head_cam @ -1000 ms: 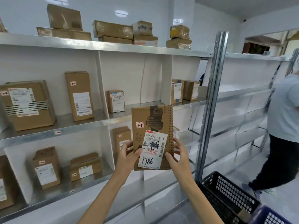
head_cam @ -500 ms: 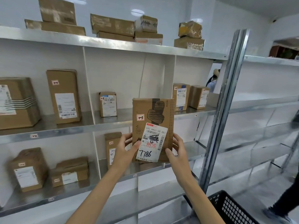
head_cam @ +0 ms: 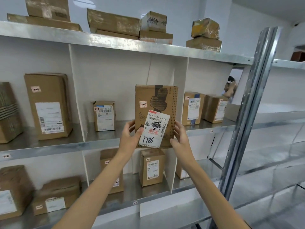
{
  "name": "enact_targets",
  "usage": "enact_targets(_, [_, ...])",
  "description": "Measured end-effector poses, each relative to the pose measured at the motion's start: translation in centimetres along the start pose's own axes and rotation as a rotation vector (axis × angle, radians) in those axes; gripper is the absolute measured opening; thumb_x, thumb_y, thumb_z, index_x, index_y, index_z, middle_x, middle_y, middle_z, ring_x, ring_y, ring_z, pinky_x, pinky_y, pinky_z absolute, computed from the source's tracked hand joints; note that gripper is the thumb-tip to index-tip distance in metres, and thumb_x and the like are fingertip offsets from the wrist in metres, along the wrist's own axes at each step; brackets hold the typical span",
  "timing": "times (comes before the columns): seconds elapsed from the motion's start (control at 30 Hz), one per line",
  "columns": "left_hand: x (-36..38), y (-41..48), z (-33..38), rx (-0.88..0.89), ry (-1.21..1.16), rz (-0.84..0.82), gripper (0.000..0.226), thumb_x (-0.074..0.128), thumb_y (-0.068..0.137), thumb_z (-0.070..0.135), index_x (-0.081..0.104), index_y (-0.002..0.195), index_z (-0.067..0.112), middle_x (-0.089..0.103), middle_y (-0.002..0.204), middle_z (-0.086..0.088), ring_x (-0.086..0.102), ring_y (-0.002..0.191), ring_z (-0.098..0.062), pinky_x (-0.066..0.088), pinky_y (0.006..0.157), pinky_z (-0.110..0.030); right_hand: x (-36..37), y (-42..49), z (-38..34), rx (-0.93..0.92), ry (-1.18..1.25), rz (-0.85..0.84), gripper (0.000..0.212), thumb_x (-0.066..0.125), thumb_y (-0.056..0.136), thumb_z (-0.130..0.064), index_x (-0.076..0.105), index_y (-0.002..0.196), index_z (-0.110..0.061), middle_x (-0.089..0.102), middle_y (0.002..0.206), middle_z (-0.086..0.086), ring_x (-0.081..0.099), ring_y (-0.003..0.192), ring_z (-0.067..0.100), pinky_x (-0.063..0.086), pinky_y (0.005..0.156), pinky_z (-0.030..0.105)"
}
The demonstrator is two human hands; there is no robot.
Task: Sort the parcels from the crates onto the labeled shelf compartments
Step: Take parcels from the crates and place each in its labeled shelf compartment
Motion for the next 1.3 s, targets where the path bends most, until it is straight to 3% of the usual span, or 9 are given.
enact_targets(0.1, [0.0, 4.0, -0.9, 0.020, 0.001, -0.006, 0.040, 0.063, 0.088, 0.015, 0.047, 0.124, 0.020, 0.057, 0.119, 0.009, 0.051, 0.115, -0.008, 0.047, 0.077, -0.012, 0.7, 4.0, 0.8, -0.026, -0.016, -0.005, 0.066, 0.039, 0.090, 0.014, 0.029, 0.145, -0.023, 0.046, 0.140, -0.002, 0.042, 0.130, 0.011, 0.047, 0.101, 0.025])
enact_targets(0.23, [-0.2, 8.5, -2.9, 0.030, 0.039, 0.031, 0.035, 0.062, 0.088, 0.010, 0.047, 0.118, 0.020, 0.056, 0.117, 0.005, 0.051, 0.115, -0.012, 0.046, 0.077, -0.010, 1.9, 8.6, 2.6, -0.030, 0.011, -0.035, 0.065, 0.041, 0.089, 0.014, 0.034, 0.143, -0.022, 0.051, 0.125, -0.010, 0.046, 0.125, 0.009, 0.048, 0.086, 0.009])
enact_targets(0.47, [0.3, 11.7, -6.6, 0.026, 0.094, 0.019, 0.041, 0.064, 0.087, 0.011, 0.046, 0.124, 0.013, 0.058, 0.120, 0.002, 0.054, 0.115, -0.013, 0.048, 0.085, -0.017, 2.4, 13.3, 5.8, 0.007, 0.014, -0.036, 0.060, 0.046, 0.089, 0.010, 0.035, 0.141, -0.019, 0.053, 0.135, 0.003, 0.048, 0.128, 0.016, 0.042, 0.107, 0.038])
enact_targets(0.67, [0.5, 12.1, -8.1, 0.043, 0.052, -0.006, 0.040, 0.066, 0.085, 0.012, 0.046, 0.120, 0.014, 0.059, 0.117, 0.003, 0.055, 0.118, -0.014, 0.052, 0.082, -0.015, 2.9, 14.3, 8.3, -0.019, -0.009, -0.064, 0.062, 0.050, 0.091, 0.005, 0.028, 0.143, -0.021, 0.044, 0.144, -0.001, 0.040, 0.134, 0.013, 0.035, 0.113, 0.040])
enact_targets(0.8, [0.6, 11.7, -8.3, 0.046, 0.072, 0.007, 0.060, 0.071, 0.069, 0.044, 0.046, 0.119, 0.021, 0.059, 0.115, 0.016, 0.057, 0.111, 0.001, 0.051, 0.079, -0.012, 2.5, 14.6, 9.7, -0.058, 0.008, -0.108, 0.061, 0.055, 0.090, 0.004, 0.035, 0.135, -0.032, 0.048, 0.132, -0.023, 0.044, 0.128, -0.001, 0.040, 0.107, 0.024])
enact_targets(0.87, [0.6, 11.7, -8.7, 0.043, 0.078, 0.040, 0.051, 0.073, 0.076, 0.035, 0.047, 0.117, 0.023, 0.060, 0.114, 0.016, 0.057, 0.111, -0.001, 0.051, 0.080, -0.013, 2.2, 14.9, 10.3, -0.050, 0.014, -0.134, 0.059, 0.055, 0.090, 0.001, 0.038, 0.127, -0.041, 0.049, 0.123, -0.037, 0.045, 0.122, -0.013, 0.041, 0.101, 0.018])
enact_targets(0.97, [1.0, 12.0, -9.1, 0.045, 0.120, 0.075, 0.036, 0.064, 0.087, 0.015, 0.046, 0.118, 0.022, 0.059, 0.115, 0.013, 0.057, 0.113, -0.007, 0.051, 0.082, -0.012, 1.7, 15.8, 11.2, -0.030, 0.038, -0.149, 0.058, 0.051, 0.088, 0.009, 0.043, 0.127, -0.033, 0.053, 0.119, -0.036, 0.046, 0.119, -0.013, 0.044, 0.104, 0.029])
enact_targets(1.13, [2.8, 13.6, -8.6, 0.046, 0.297, 0.036, 0.033, 0.059, 0.092, 0.015, 0.044, 0.121, 0.011, 0.057, 0.119, 0.009, 0.054, 0.108, 0.000, 0.049, 0.080, -0.006, 0.8, 18.9, 11.6, -0.007, 0.078, -0.084, 0.062, 0.034, 0.081, 0.025, 0.046, 0.119, -0.024, 0.057, 0.117, -0.018, 0.051, 0.122, 0.006, 0.044, 0.105, 0.045])
enact_targets(1.3, [3.5, 15.0, -8.7, 0.027, 0.361, 0.057, 0.028, 0.061, 0.090, 0.011, 0.044, 0.111, 0.012, 0.058, 0.119, 0.005, 0.054, 0.104, -0.002, 0.047, 0.072, -0.001, 0.7, 20.4, 12.1, -0.005, 0.024, -0.078, 0.060, 0.037, 0.083, 0.021, 0.045, 0.115, -0.029, 0.057, 0.109, -0.025, 0.050, 0.123, 0.010, 0.046, 0.088, 0.013])
Point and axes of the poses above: each hand's wrist, its own y-axis towards the middle knuckle, its own x-axis out of the palm, z = x × y, the point moved 7 cm from there along y, towards the middle knuckle
